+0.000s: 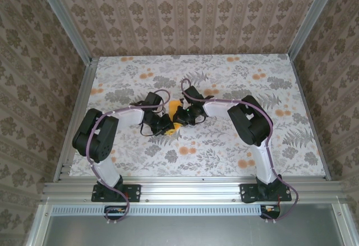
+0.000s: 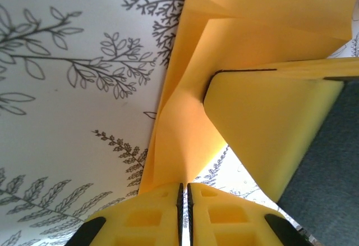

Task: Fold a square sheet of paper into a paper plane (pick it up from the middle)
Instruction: Third fold the triangle at the center of the table.

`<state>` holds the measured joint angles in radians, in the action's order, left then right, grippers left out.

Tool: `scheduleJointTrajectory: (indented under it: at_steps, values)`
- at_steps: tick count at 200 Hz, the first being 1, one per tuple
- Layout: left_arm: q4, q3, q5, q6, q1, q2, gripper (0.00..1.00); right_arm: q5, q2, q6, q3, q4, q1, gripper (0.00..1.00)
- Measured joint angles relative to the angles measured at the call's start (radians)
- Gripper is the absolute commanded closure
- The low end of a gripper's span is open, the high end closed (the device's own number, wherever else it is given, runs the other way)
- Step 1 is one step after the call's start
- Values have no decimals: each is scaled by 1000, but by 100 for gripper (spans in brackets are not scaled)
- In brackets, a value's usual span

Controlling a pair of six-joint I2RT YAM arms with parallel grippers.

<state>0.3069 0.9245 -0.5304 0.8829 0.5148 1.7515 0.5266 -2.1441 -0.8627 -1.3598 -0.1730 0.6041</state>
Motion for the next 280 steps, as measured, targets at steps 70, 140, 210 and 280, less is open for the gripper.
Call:
scheduleJointTrajectory:
  at_steps: [70,140,210,280]
  values:
    - [-1,-13,0,0,0,2,88,-2,0,0,-1,-3,0,91]
    - [11,-13,8,-1,1,5,88,-8,0,0,-7,-18,1,90]
    - [58,-1,44,-50,18,0,88,-15,0,0,-15,-39,1,90]
    - [246,-1,82,-118,23,-52,88,-16,0,0,-16,-43,1,90]
